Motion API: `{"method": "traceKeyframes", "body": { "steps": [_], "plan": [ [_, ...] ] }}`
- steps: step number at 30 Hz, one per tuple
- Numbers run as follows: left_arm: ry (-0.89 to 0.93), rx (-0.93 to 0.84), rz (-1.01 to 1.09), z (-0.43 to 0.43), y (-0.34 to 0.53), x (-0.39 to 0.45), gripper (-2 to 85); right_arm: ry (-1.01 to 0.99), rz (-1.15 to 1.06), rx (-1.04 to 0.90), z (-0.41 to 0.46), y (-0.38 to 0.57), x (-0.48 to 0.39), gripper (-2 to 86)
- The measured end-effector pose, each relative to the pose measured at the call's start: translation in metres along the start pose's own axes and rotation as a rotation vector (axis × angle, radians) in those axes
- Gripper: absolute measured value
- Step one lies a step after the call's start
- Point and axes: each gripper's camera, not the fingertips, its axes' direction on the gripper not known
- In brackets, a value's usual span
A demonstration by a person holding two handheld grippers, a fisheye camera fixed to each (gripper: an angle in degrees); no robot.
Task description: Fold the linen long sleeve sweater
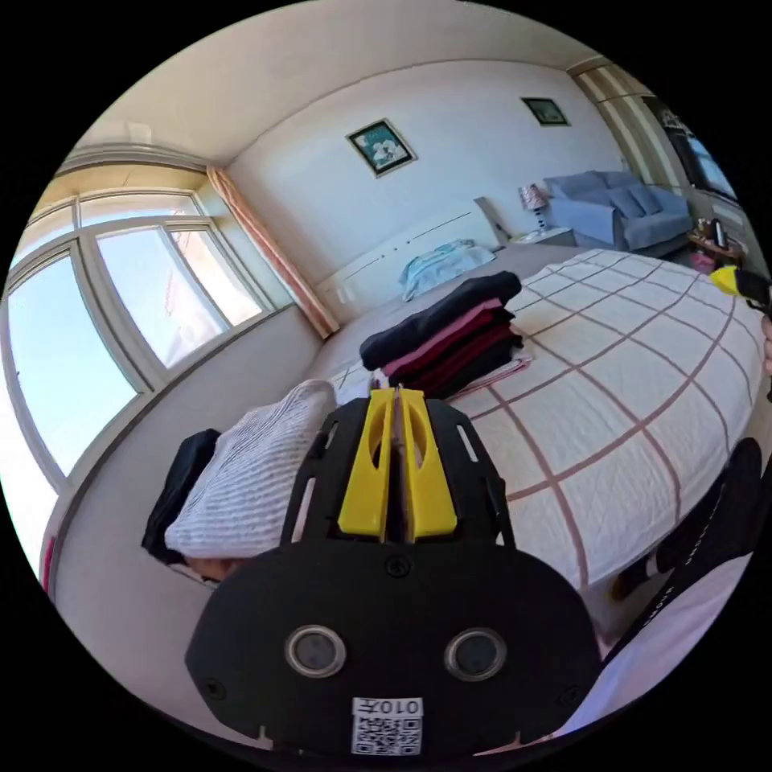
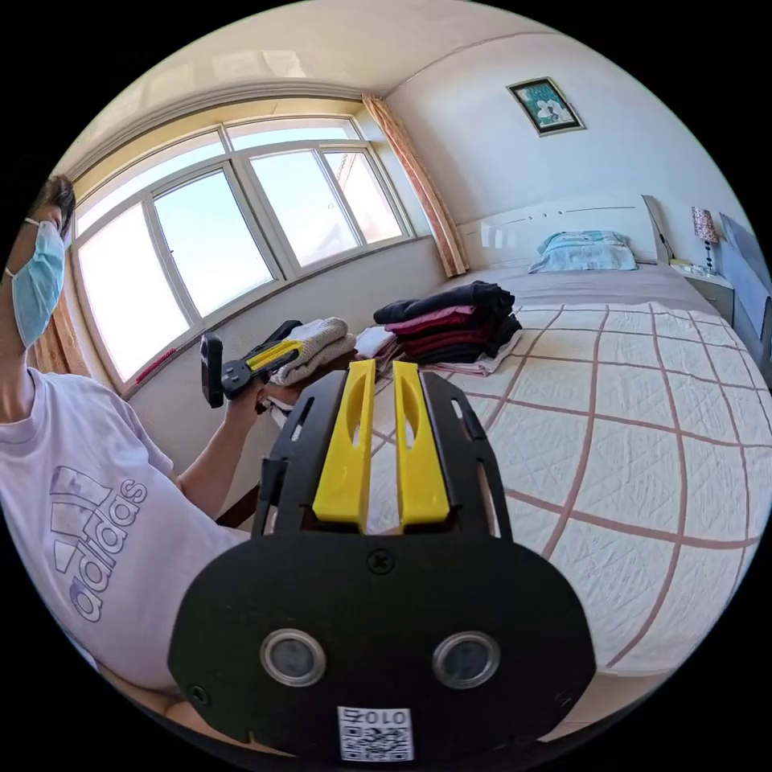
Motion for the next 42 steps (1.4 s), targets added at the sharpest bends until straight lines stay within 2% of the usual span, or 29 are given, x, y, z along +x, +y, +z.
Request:
{"method": "traceKeyframes", "body": {
  "steps": [2,4,6,8,11,14,16,18,21,23,27,31,33,37,42],
  "plan": [
    [-0.127,0.034,-0.037,-0.014,0.028,-0.007,6.0,-0.033,-0.013,-0.018,-0.001,0.006,-0.013,5.9],
    [-0.306,0.055,-0.21,-0.029,0.061,-0.032,9.3,-0.037,-0.03,-0.02,-0.005,0.01,-0.023,5.9],
    [-0.281,0.069,-0.345,-0.035,0.084,-0.062,11.5,-0.033,-0.04,-0.007,-0.01,0.012,-0.03,5.9],
    [-0.137,0.01,-0.401,-0.024,0.099,-0.088,13.9,-0.033,-0.031,-0.013,-0.014,0.015,-0.035,6.0],
    [-0.05,-0.039,-0.337,-0.005,0.106,-0.086,16.2,-0.032,-0.03,-0.035,-0.021,0.018,-0.038,6.0],
    [-0.071,-0.089,-0.206,0.018,0.1,-0.055,17.7,-0.02,-0.024,-0.05,-0.028,0.02,-0.037,5.7],
    [-0.231,-0.231,-0.058,0.053,0.1,-0.022,17.5,-0.028,-0.018,-0.063,-0.032,0.02,-0.034,5.4],
    [-0.369,-0.325,-0.001,0.079,0.109,-0.013,16.7,-0.037,-0.012,-0.079,-0.038,0.021,-0.03,5.1],
    [-0.372,-0.296,-0.028,0.093,0.127,-0.031,15.1,-0.03,-0.001,-0.085,-0.048,0.024,-0.02,4.7],
    [-0.321,-0.278,-0.051,0.095,0.132,-0.051,14.1,-0.029,0.028,-0.078,-0.056,0.027,-0.008,4.4],
    [-0.038,-0.187,-0.227,0.094,0.133,-0.137,11.8,-0.051,0.06,-0.063,-0.071,0.03,0.01,4.1],
    [0.292,0.112,-0.541,0.073,0.127,-0.252,10.3,-0.033,0.079,-0.019,-0.092,0.035,0.028,3.9],
    [0.402,0.26,-0.567,0.058,0.111,-0.275,9.9,-0.039,0.095,0.021,-0.101,0.038,0.038,3.9],
    [0.693,0.475,-0.495,0.057,0.053,-0.263,9.0,-0.082,0.16,0.063,-0.121,0.043,0.063,3.7],
    [1.025,0.564,-0.589,0.13,0.0,-0.213,7.7,0.032,0.174,0.092,-0.163,0.05,0.073,3.5]
  ]
}}
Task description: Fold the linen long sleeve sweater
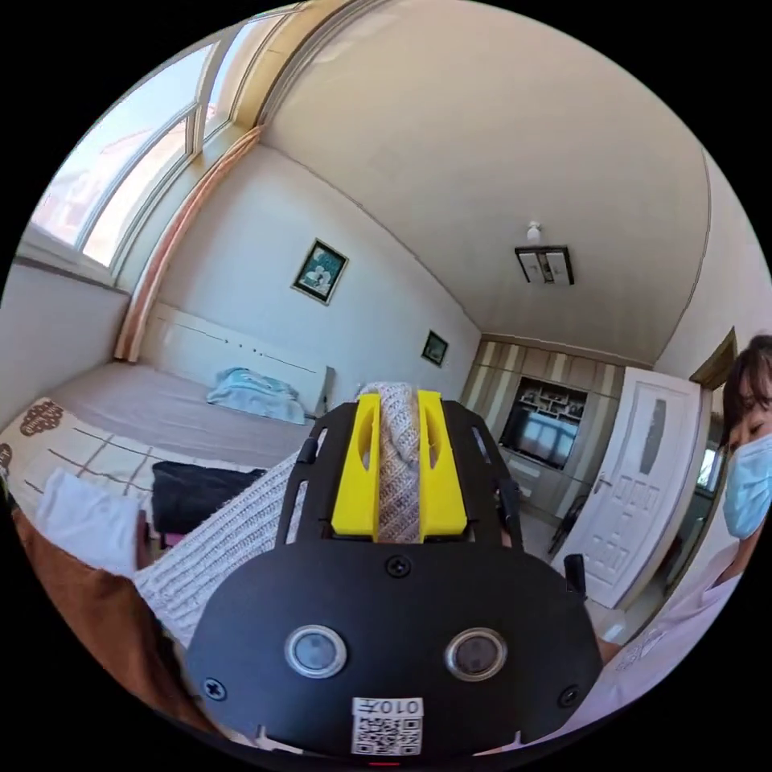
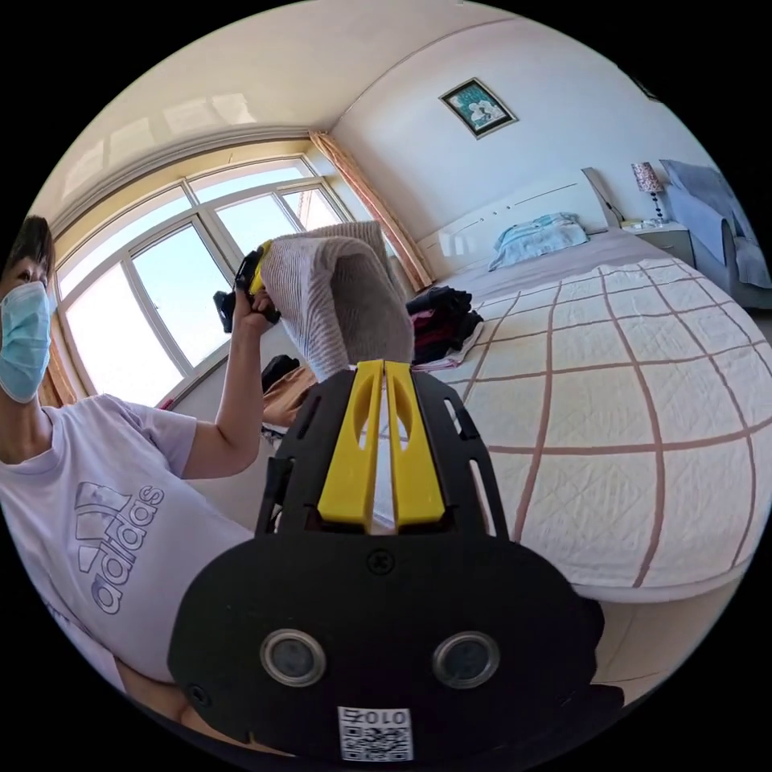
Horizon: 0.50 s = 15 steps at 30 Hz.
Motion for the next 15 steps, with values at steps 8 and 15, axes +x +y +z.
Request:
{"method": "traceKeyframes", "body": {
  "steps": [8,15],
  "plan": [
    [0.215,-0.044,-0.1,0.117,0.095,0.016,3.5,0.174,0.125,0.039,-0.056,0.01,0.051,7.3],
    [0.001,-0.521,0.029,0.103,0.228,-0.025,0.6,0.216,0.284,-0.046,-0.056,-0.01,0.115,16.6]
  ]
}}
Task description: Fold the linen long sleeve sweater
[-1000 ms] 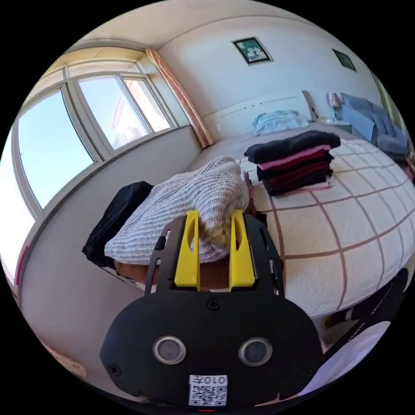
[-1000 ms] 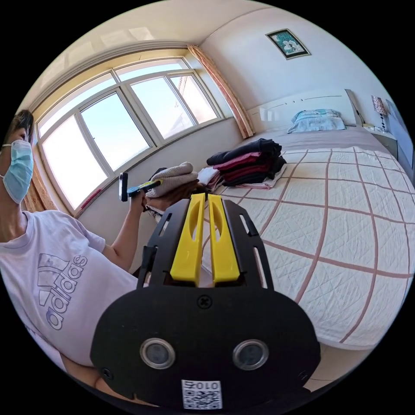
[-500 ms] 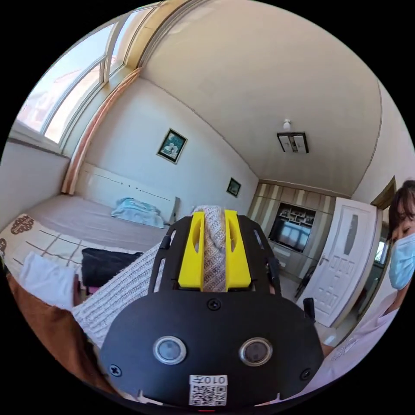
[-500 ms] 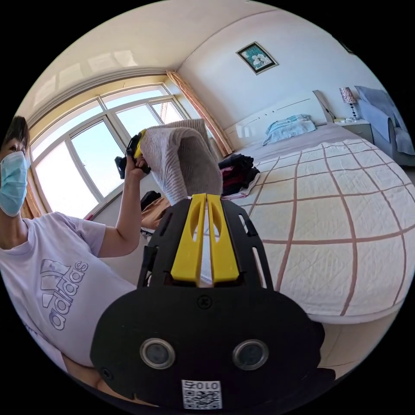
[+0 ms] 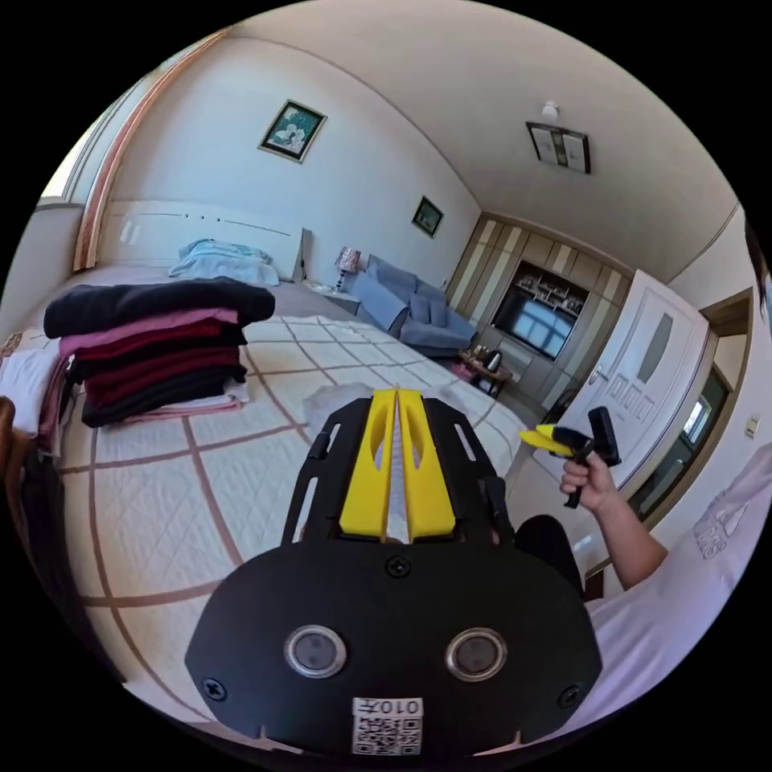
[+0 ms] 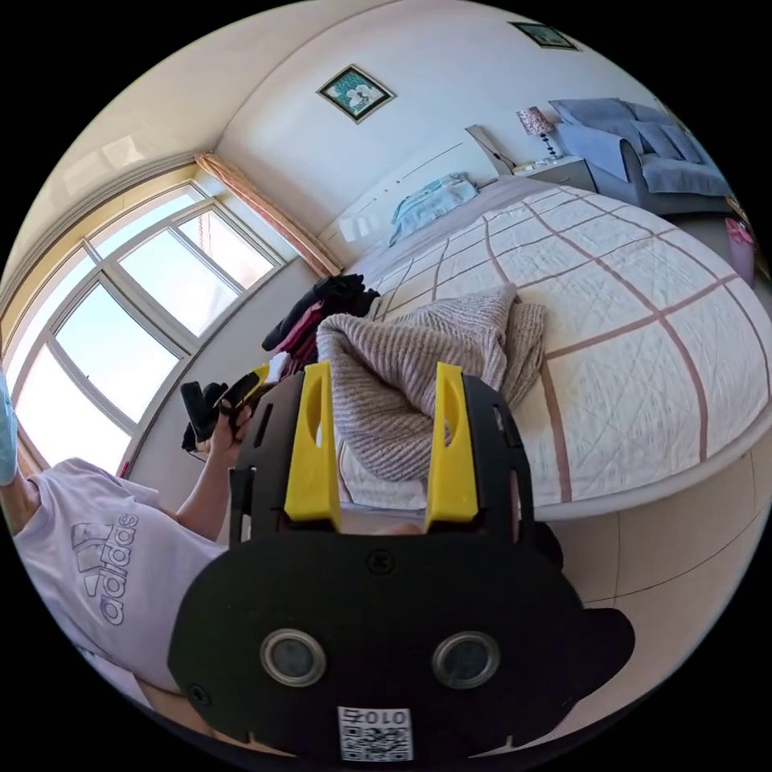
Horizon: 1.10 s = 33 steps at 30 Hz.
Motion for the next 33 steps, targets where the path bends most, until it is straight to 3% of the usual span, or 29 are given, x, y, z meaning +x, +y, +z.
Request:
{"method": "traceKeyframes", "body": {
  "steps": [7,9,11,12,16,20,22,24,27,29,33],
  "plan": [
    [-0.039,-0.113,0.182,0.011,0.0,-0.006,4.2,0.222,0.068,-0.11,0.049,-0.066,0.058,17.8],
    [0.001,-0.129,0.189,0.017,-0.002,-0.014,5.2,0.095,0.147,-0.175,0.064,-0.077,0.087,15.1],
    [0.037,-0.134,0.181,0.021,-0.004,-0.024,6.2,-0.135,0.194,-0.208,0.084,-0.086,0.095,6.0],
    [0.055,-0.121,0.159,0.022,-0.004,-0.032,7.0,-0.128,0.182,-0.204,0.085,-0.089,0.088,5.8],
    [0.057,-0.08,0.094,0.009,-0.018,-0.059,10.6,-0.108,-0.238,-0.196,0.095,-0.108,-0.041,5.0],
    [0.055,-0.066,0.095,-0.012,-0.045,-0.078,13.6,-0.147,-0.936,-0.414,0.127,-0.041,-0.181,4.4],
    [0.089,-0.078,0.072,-0.013,-0.055,-0.094,14.5,-0.203,-1.105,-0.512,0.137,0.001,-0.202,3.8],
    [0.119,-0.106,0.05,-0.006,-0.054,-0.106,14.5,-0.274,-1.07,-0.605,0.145,0.025,-0.195,3.4],
    [0.123,-0.208,0.022,0.022,-0.036,-0.12,12.9,-0.3,-0.773,-0.564,0.138,0.033,-0.142,3.0],
    [0.157,-0.226,-0.03,0.038,-0.017,-0.13,11.2,-0.18,-0.57,-0.492,0.114,0.035,-0.101,2.9],
    [0.382,-0.203,-0.114,0.066,0.018,-0.13,8.7,0.026,-0.555,-0.407,0.072,0.04,-0.091,3.1]
  ]
}}
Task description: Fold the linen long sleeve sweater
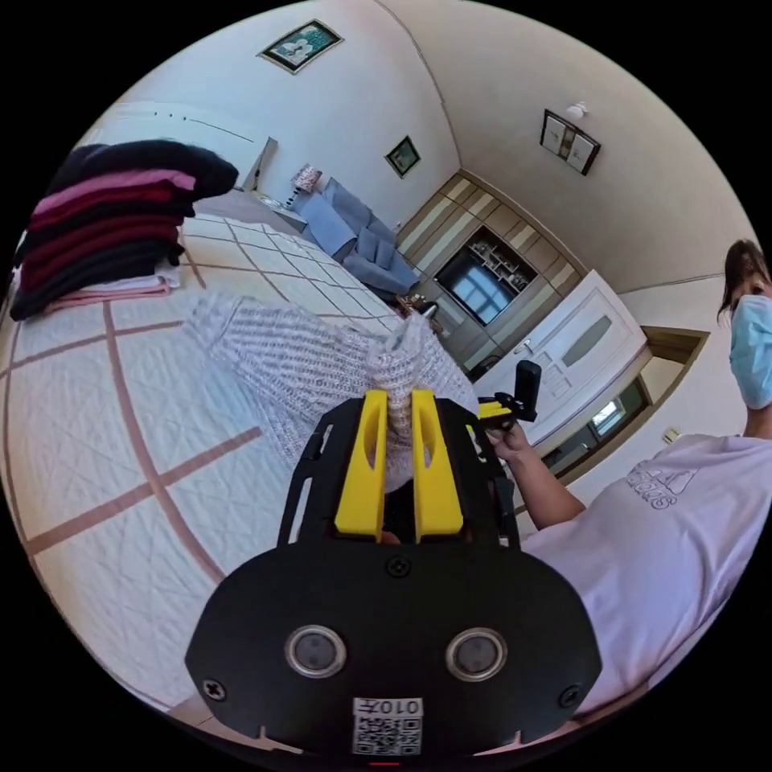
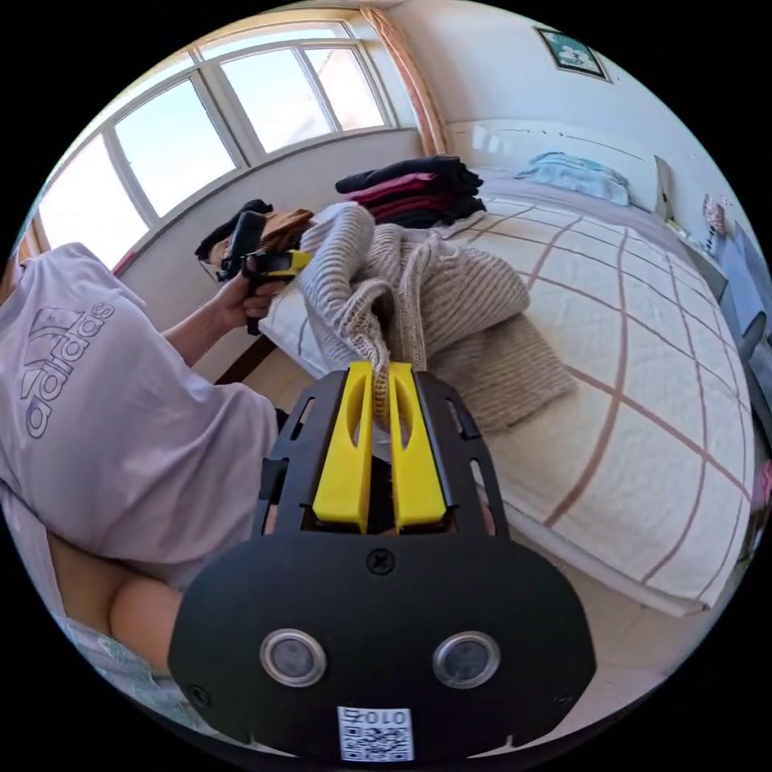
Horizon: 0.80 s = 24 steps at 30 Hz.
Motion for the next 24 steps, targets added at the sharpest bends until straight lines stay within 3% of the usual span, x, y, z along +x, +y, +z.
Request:
{"method": "traceKeyframes", "body": {
  "steps": [6,10,13,17,24],
  "plan": [
    [0.103,-0.123,0.093,0.075,0.012,0.026,7.6,0.177,0.336,-0.066,-0.021,0.012,0.034,6.7],
    [-0.197,-0.063,0.357,0.091,0.018,0.072,7.4,0.352,0.237,0.093,-0.046,-0.012,-0.029,11.9],
    [-0.226,-0.07,0.425,0.102,0.018,0.075,7.2,0.265,0.039,0.232,-0.058,-0.045,-0.082,13.0],
    [-0.187,-0.052,0.442,0.107,0.025,0.067,6.8,0.217,-0.106,-0.002,0.001,-0.102,-0.114,13.0],
    [-0.246,-0.039,0.547,0.1,0.056,0.063,6.0,0.081,-0.084,-0.237,0.089,-0.131,-0.122,11.5]
  ]
}}
